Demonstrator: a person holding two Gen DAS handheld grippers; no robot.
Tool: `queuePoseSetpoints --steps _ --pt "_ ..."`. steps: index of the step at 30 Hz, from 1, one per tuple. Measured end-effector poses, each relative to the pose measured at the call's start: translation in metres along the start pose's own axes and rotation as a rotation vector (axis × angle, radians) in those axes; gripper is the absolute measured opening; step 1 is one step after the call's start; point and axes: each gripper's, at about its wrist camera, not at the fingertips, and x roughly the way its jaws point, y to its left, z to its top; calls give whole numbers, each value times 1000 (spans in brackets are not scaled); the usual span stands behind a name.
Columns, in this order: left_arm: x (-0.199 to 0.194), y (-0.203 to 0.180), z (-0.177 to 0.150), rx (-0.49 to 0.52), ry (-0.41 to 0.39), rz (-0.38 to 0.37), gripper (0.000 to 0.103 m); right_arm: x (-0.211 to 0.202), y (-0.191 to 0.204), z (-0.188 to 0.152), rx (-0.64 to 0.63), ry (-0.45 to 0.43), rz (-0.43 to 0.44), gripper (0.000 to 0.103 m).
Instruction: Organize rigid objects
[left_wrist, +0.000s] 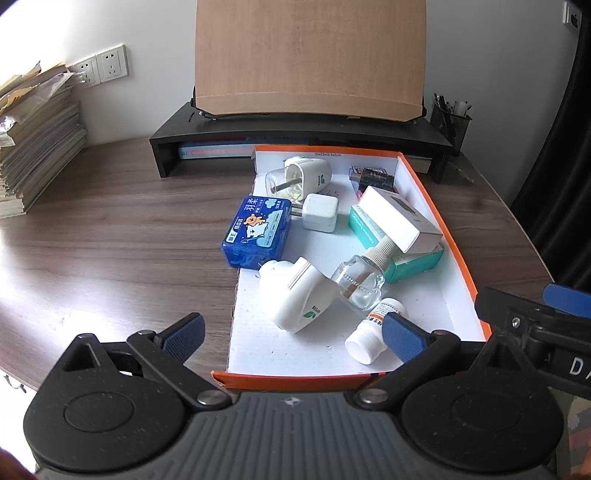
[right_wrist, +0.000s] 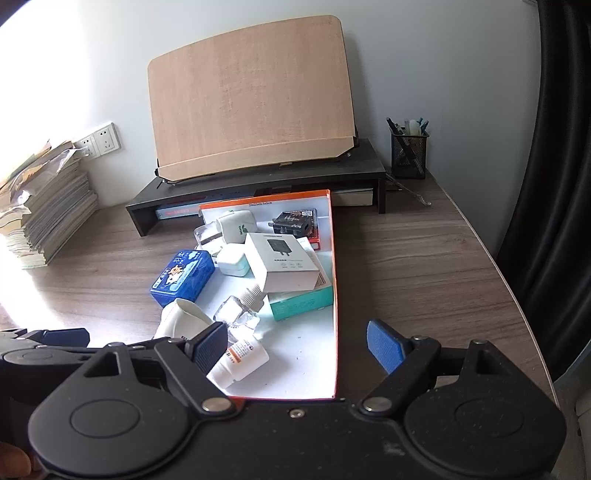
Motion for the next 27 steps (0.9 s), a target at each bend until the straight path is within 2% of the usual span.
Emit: queuePoseSetpoints --steps 27 --pt "-1 14 -18 -36 15 15 103 5 14 -14 -50 39 -6 98"
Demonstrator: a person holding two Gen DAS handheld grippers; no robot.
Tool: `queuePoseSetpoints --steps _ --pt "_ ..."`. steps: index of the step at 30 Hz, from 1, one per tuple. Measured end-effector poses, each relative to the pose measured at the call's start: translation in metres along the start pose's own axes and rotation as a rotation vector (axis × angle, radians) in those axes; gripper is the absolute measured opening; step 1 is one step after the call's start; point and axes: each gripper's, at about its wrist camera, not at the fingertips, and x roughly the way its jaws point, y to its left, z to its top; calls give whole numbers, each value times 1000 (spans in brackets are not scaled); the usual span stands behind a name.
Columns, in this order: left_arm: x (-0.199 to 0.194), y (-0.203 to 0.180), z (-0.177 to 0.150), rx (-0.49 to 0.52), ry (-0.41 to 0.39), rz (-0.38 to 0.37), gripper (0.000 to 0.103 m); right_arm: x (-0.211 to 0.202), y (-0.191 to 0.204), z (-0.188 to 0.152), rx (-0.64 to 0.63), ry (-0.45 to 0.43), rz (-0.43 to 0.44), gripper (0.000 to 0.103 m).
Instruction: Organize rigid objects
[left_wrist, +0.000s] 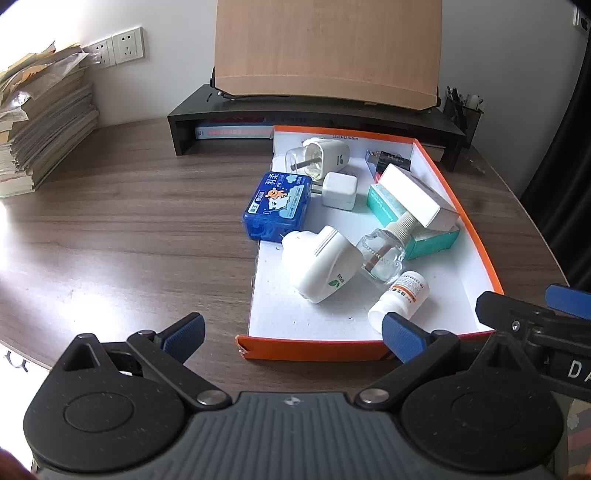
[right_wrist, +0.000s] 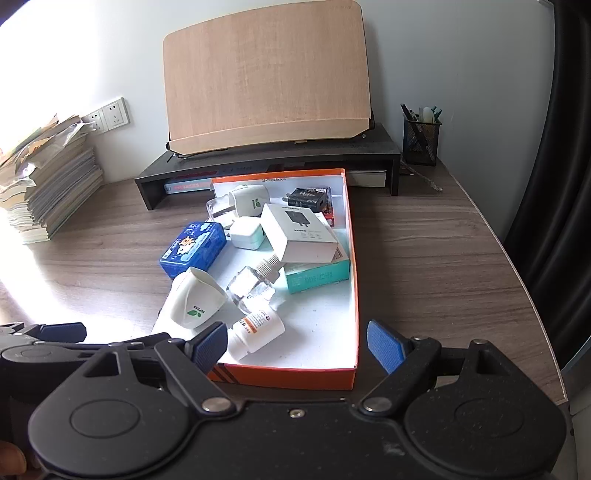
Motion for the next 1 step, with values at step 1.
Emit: queuePoseSetpoints --steps 1 --pt "0 -1 0 3 0 1 103 0 -1 0 0 -1 -1 98"
